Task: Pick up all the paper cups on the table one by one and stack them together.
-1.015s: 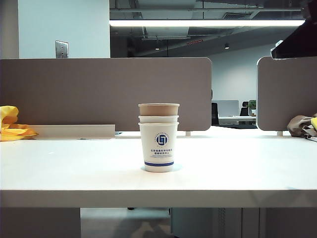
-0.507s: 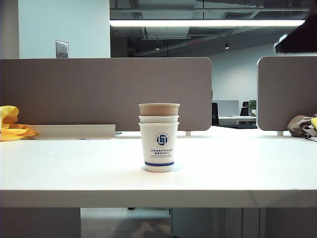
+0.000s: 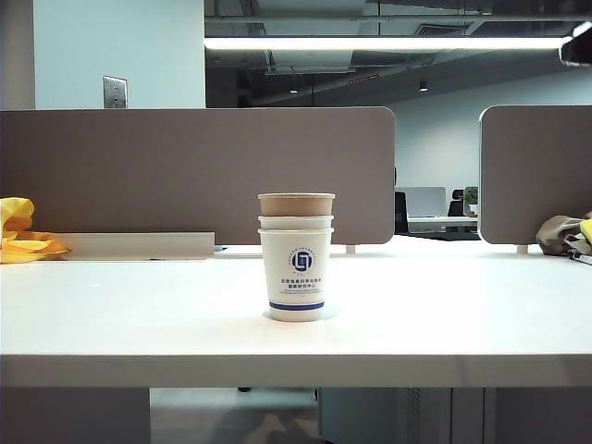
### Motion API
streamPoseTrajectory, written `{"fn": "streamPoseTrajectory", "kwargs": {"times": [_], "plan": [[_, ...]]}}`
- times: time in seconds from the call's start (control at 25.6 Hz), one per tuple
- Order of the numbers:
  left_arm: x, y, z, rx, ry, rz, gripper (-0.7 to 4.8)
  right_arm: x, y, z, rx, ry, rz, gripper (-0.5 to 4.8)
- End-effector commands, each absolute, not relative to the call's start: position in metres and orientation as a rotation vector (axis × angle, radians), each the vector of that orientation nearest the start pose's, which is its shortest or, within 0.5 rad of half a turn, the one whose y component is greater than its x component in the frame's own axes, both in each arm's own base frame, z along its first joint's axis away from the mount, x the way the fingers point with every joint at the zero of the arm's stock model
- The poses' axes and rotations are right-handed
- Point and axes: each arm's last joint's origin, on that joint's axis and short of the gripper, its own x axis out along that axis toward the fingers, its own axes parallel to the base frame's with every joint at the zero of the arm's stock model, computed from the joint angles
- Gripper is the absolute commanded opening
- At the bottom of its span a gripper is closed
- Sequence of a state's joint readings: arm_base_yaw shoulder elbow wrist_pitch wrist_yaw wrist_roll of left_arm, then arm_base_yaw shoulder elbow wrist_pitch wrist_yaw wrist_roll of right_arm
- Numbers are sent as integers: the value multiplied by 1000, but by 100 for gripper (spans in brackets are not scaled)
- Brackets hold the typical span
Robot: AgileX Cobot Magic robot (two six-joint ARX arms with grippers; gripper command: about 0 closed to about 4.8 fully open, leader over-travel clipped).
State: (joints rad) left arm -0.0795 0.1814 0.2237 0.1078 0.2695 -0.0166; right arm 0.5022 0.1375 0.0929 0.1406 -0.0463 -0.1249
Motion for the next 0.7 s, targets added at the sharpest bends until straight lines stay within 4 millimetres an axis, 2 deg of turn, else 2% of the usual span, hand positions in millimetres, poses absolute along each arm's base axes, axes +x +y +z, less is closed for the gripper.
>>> {"fn": "streamPoseTrajectory", "kwargs": {"times": [0.04, 0.27, 0.51, 0.7], "plan": [[96, -16, 236, 0, -149, -355, -5, 87, 49, 194, -92, -156, 539, -1], [99, -16, 224, -3, -117, -355, -5, 85, 48, 187, -88, -173, 538, -1], [100, -16, 181, -13, -20, -355, -5, 85, 48, 179, -88, -171, 538, -1], [99, -16, 162, -25, 108, -354, -5, 85, 48, 177, -90, -162, 539, -1]]}}
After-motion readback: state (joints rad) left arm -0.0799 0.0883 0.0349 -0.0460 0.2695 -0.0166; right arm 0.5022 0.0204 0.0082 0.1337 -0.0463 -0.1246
